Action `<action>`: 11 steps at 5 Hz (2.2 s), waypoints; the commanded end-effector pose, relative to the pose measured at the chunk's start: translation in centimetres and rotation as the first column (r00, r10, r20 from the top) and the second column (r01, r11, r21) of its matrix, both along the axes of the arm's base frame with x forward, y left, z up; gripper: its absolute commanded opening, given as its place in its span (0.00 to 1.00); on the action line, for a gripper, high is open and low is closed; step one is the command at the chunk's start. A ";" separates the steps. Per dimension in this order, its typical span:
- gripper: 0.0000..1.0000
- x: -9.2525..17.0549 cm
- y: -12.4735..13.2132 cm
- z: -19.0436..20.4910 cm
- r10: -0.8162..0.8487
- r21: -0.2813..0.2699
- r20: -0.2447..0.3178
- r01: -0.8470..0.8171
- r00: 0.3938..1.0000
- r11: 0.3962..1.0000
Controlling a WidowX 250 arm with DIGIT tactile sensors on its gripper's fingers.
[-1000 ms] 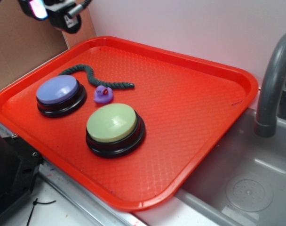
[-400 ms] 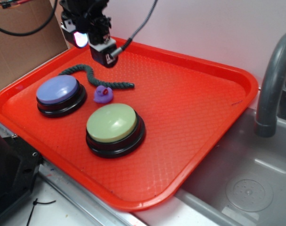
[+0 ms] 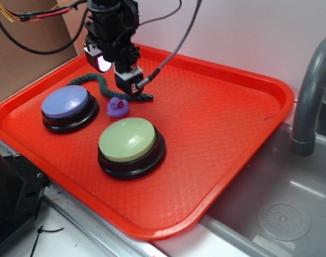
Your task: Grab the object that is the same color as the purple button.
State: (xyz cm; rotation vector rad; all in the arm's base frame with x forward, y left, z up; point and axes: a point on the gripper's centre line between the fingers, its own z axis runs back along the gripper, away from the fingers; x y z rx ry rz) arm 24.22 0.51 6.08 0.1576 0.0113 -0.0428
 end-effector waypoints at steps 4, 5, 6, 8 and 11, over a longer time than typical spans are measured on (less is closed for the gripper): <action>1.00 -0.5 -0.4 -2.6 -0.010 -0.020 -0.044 0.009 0.999 1.000; 0.86 -0.2 -0.2 -3.0 0.006 -0.020 -0.060 -0.008 0.998 1.000; 0.00 -0.2 -0.1 -3.2 0.020 -0.014 -0.067 -0.021 0.998 1.000; 0.00 -0.3 0.2 -1.3 0.047 0.001 -0.026 -0.047 0.999 0.999; 0.00 -0.5 3.6 8.9 0.137 -0.079 0.085 -0.130 0.987 0.988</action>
